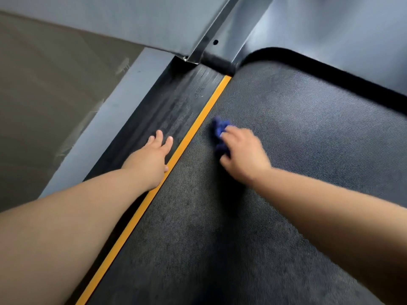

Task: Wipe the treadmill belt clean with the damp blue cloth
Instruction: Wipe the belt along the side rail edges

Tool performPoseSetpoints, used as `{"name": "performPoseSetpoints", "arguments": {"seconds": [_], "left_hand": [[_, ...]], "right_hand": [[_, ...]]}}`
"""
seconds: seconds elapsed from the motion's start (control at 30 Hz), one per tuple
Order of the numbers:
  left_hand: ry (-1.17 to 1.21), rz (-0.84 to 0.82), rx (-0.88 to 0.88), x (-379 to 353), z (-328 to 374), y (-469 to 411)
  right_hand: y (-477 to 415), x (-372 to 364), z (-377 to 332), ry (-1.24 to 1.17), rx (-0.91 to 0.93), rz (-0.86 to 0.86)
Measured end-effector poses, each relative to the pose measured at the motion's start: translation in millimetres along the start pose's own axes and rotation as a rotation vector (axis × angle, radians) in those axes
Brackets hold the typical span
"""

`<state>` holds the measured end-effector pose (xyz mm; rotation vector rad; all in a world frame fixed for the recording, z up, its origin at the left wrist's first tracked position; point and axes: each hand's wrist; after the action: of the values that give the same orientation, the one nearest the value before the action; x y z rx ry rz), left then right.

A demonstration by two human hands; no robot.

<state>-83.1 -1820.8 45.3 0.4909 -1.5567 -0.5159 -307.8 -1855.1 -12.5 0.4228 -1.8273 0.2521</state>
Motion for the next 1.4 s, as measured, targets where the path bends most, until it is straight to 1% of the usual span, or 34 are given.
{"name": "performPoseSetpoints", "arguments": {"seconds": [0.07,0.1,0.13,0.17,0.2,0.23,0.27,0.3,0.33,0.37,0.4,0.43,0.5,0.57,0.6,0.63,0.67,0.7,0.77,0.8,0.83,0.87,0.9,0.97,1.03,1.07,1.1,1.13,1.2,1.23,1.27,1.3,1.37,1.4], "left_hand": [[-0.006,-0.011,0.012,4.9,2.8,1.1],[-0.009,-0.006,0.025,6.7,4.8,1.2],[-0.006,0.015,0.033,7.9,7.4,1.5],[-0.005,0.061,0.021,8.8,11.5,1.9],[-0.010,0.129,-0.019,8.6,17.1,1.3],[-0.007,0.190,-0.076,7.9,23.7,0.3],[0.017,0.213,-0.133,6.2,31.8,-1.5],[0.055,0.195,-0.173,4.3,40.9,-3.8],[0.092,0.151,-0.196,2.6,49.5,-7.2],[0.119,0.096,-0.210,1.3,57.4,-10.6],[0.135,0.054,-0.217,0.6,64.7,-13.7],[0.138,0.034,-0.220,0.5,70.5,-17.5],[0.125,0.038,-0.239,0.6,78.1,-23.7],[0.114,0.040,-0.277,-2.9,81.9,-27.9],[0.108,0.029,-0.284,-5.3,83.0,-29.3],[0.099,0.013,-0.282,-8.1,84.6,-29.5],[0.085,-0.007,-0.272,-10.2,87.0,-29.9],[0.074,-0.030,-0.255,-11.6,90.7,-30.3],[0.088,-0.057,-0.215,-13.0,99.5,-30.8],[0.108,-0.056,-0.201,-13.4,103.3,-31.0],[0.131,-0.053,-0.197,-14.8,106.2,-31.1],[0.158,-0.043,-0.197,-17.6,107.3,-30.9],[0.183,-0.024,-0.195,-20.8,107.1,-30.3],[0.217,0.038,-0.203,-26.1,103.9,-28.7],[0.256,0.077,-0.236,-25.2,100.4,-27.6],[0.282,0.083,-0.252,-23.8,99.5,-27.7],[0.301,0.084,-0.261,-22.5,100.0,-28.4],[0.312,0.082,-0.261,-22.0,101.2,-29.2],[0.308,0.092,-0.241,-24.8,104.2,-31.2],[0.302,0.104,-0.227,-27.1,106.3,-32.3],[0.294,0.112,-0.218,-29.5,108.2,-33.2],[0.288,0.114,-0.217,-29.9,109.2,-33.6],[0.279,0.103,-0.238,-28.9,107.3,-32.9],[0.271,0.092,-0.256,-28.4,105.2,-31.9]], "right_hand": [[31.6,-11.1,-16.8,-0.078,0.271,-0.114],[40.5,-14.8,-16.3,-0.082,0.394,-0.145],[40.6,-14.1,-8.6,-0.063,0.471,-0.165],[33.2,-12.6,4.0,-0.022,0.479,-0.139],[23.4,-8.4,17.8,0.000,0.392,-0.099],[13.5,-3.7,36.2,-0.002,0.240,-0.002],[6.2,4.6,57.1,-0.015,0.039,0.090],[2.0,11.1,78.2,-0.027,-0.162,0.150],[1.7,19.1,91.1,-0.036,-0.307,0.171],[4.8,23.0,94.9,-0.029,-0.357,0.165],[10.4,24.1,88.3,-0.022,-0.331,0.141],[18.8,22.9,76.0,-0.028,-0.242,0.122],[45.5,11.9,46.9,-0.085,0.029,0.044],[75.3,-1.6,30.4,-0.117,0.315,-0.105],[81.1,-3.0,31.1,-0.090,0.405,-0.170],[77.1,-3.5,43.2,-0.057,0.462,-0.173],[68.0,0.8,57.5,-0.013,0.440,-0.140],[58.7,6.3,74.2,0.020,0.321,-0.097],[43.9,24.8,106.0,0.038,-0.086,-0.008],[43.1,32.6,112.1,0.030,-0.272,0.004],[47.6,36.9,104.7,0.026,-0.356,-0.007],[56.8,37.3,87.0,0.031,-0.332,-0.038],[69.7,33.1,65.6,0.009,-0.218,-0.065],[103.8,16.9,30.8,-0.091,0.091,-0.149],[125.5,15.7,34.3,-0.089,0.296,-0.183],[126.4,20.5,49.5,-0.032,0.331,-0.181],[124.3,28.0,66.2,0.033,0.272,-0.173],[120.6,36.1,84.0,0.087,0.100,-0.144],[110.2,47.4,114.4,0.072,-0.369,-0.051],[105.3,50.1,118.5,0.053,-0.543,-0.018],[100.9,49.0,113.1,0.068,-0.606,-0.006],[96.2,46.5,101.5,0.084,-0.594,-0.014],[91.7,33.3,67.6,0.094,-0.441,-0.047],[95.4,24.3,54.5,0.091,-0.323,-0.064]]}}
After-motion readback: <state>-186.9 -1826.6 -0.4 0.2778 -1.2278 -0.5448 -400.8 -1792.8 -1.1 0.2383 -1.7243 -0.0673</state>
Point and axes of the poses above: each hand's wrist, its own y-axis away from the middle knuckle, its own x-axis out of the back of the hand, z = x × y, and after that the axes turned 1 degree about y, right-handed
